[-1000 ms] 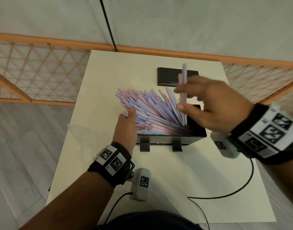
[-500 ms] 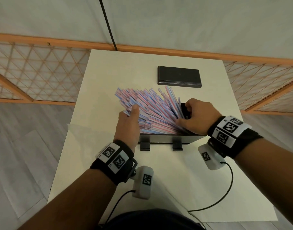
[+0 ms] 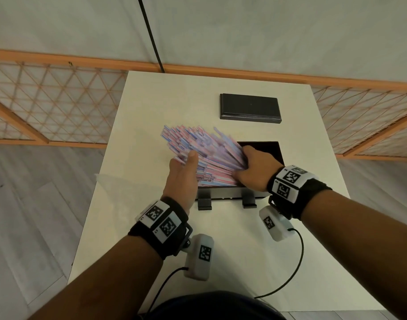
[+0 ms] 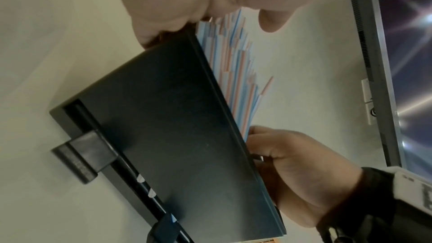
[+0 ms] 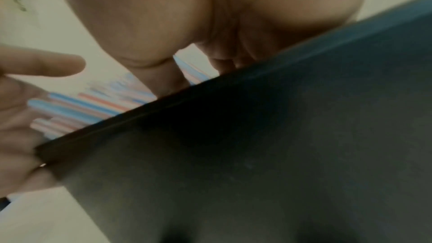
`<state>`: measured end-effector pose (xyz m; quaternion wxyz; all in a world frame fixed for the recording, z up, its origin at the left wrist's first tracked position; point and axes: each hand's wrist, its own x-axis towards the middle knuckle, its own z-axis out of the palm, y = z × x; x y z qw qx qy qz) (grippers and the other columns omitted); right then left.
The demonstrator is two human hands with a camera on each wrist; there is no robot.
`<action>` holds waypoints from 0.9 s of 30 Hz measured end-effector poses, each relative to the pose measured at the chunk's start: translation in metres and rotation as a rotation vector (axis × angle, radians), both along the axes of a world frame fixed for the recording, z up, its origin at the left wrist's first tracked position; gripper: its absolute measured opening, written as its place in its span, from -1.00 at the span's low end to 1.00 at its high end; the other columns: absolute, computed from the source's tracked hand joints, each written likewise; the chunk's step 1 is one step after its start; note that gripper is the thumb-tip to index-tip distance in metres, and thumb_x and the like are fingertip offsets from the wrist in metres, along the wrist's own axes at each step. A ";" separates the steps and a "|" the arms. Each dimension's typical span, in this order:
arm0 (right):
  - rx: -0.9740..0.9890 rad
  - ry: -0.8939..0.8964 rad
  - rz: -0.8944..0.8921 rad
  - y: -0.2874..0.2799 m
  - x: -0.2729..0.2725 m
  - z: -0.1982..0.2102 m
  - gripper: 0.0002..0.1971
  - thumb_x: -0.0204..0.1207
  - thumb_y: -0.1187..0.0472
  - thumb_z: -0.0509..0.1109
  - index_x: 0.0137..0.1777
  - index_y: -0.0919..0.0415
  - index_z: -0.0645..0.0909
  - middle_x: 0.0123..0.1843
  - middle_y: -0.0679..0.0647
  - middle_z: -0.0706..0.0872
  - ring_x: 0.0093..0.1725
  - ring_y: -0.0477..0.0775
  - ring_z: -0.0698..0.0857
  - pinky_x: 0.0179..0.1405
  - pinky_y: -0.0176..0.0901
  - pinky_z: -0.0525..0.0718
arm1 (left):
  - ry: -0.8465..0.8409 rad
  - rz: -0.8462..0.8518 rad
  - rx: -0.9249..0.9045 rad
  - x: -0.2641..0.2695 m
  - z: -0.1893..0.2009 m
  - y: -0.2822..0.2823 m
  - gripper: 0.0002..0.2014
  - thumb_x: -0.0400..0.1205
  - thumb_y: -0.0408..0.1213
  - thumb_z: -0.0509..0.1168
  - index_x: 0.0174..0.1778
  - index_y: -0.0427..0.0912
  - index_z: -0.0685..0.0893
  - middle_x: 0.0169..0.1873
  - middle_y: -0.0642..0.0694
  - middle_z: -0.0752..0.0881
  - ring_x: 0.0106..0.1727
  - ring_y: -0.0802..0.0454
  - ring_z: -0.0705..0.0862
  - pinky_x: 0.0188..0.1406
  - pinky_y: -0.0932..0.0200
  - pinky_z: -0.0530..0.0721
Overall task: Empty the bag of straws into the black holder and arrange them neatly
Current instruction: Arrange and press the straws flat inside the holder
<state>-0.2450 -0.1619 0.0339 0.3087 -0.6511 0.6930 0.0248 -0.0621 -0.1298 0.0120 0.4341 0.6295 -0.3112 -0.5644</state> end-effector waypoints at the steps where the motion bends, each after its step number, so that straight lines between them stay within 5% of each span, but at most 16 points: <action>1: -0.038 -0.035 0.032 0.002 0.004 0.000 -0.65 0.47 0.08 0.43 0.20 0.12 0.46 0.04 0.07 0.66 0.01 0.15 0.67 0.00 -0.08 0.64 | 0.026 0.001 -0.003 -0.001 0.003 0.001 -0.18 0.39 0.40 0.22 0.42 -0.14 0.49 0.10 -0.01 0.74 0.11 0.03 0.75 0.34 -0.20 0.70; 3: -0.145 -0.054 0.113 0.005 0.011 0.001 -0.71 0.52 0.18 0.38 0.22 0.16 0.49 0.10 0.14 0.66 0.08 0.21 0.66 0.09 -0.05 0.62 | 0.037 0.006 0.000 -0.002 0.000 0.000 -0.11 0.31 0.47 0.23 0.43 -0.09 0.50 0.14 -0.02 0.77 0.16 -0.02 0.78 0.32 -0.22 0.72; 8: -0.251 -0.006 0.284 0.006 0.022 0.002 -0.46 0.52 0.27 0.33 0.52 0.18 0.38 0.29 0.22 0.59 0.26 0.27 0.58 0.34 0.13 0.55 | 0.059 -0.002 -0.021 -0.001 0.000 0.001 -0.14 0.35 0.51 0.22 0.40 -0.05 0.55 0.18 -0.06 0.80 0.20 -0.05 0.79 0.36 -0.24 0.70; 10: -0.259 0.018 0.283 0.006 0.022 0.003 -0.49 0.52 0.22 0.34 0.48 0.13 0.40 0.27 0.18 0.57 0.23 0.27 0.59 0.29 0.16 0.59 | 0.090 0.014 -0.023 0.000 0.005 0.002 -0.19 0.41 0.46 0.21 0.39 -0.08 0.54 0.17 -0.04 0.78 0.21 -0.02 0.78 0.38 -0.20 0.68; 13: -0.330 -0.053 0.239 0.009 0.015 0.009 -0.54 0.49 0.03 0.46 0.36 0.08 0.48 0.18 0.09 0.57 0.14 0.15 0.60 0.19 -0.05 0.57 | 0.090 0.039 -0.033 0.004 0.005 0.003 -0.07 0.33 0.55 0.22 0.40 -0.13 0.55 0.19 -0.06 0.78 0.25 -0.04 0.76 0.39 -0.19 0.66; 17: -0.327 0.021 0.066 0.011 -0.007 0.016 -0.53 0.38 -0.18 0.54 0.07 0.07 0.44 -0.04 -0.04 0.53 -0.09 0.02 0.52 -0.21 -0.21 0.38 | 0.036 0.015 -0.039 0.010 -0.004 0.003 -0.06 0.34 0.63 0.18 0.33 -0.12 0.59 0.18 -0.15 0.79 0.24 -0.14 0.76 0.38 -0.23 0.65; 20: -0.134 0.078 -0.010 0.007 -0.020 0.011 -0.33 0.33 -0.28 0.52 0.26 0.16 0.45 0.05 -0.01 0.60 -0.05 0.05 0.58 -0.11 -0.18 0.52 | 0.010 0.014 -0.002 0.009 0.000 0.005 -0.27 0.40 0.51 0.13 0.20 -0.06 0.55 0.07 -0.04 0.70 0.12 -0.06 0.67 0.26 -0.05 0.62; 27: -0.103 -0.078 0.053 0.003 0.000 -0.009 -0.46 0.47 -0.10 0.48 0.37 0.06 0.42 0.21 0.02 0.64 0.08 0.04 0.67 0.11 -0.13 0.61 | 0.058 0.018 -0.019 0.000 -0.006 0.009 -0.02 0.24 0.67 0.24 0.41 0.02 0.54 0.26 -0.01 0.76 0.31 -0.07 0.72 0.46 -0.25 0.59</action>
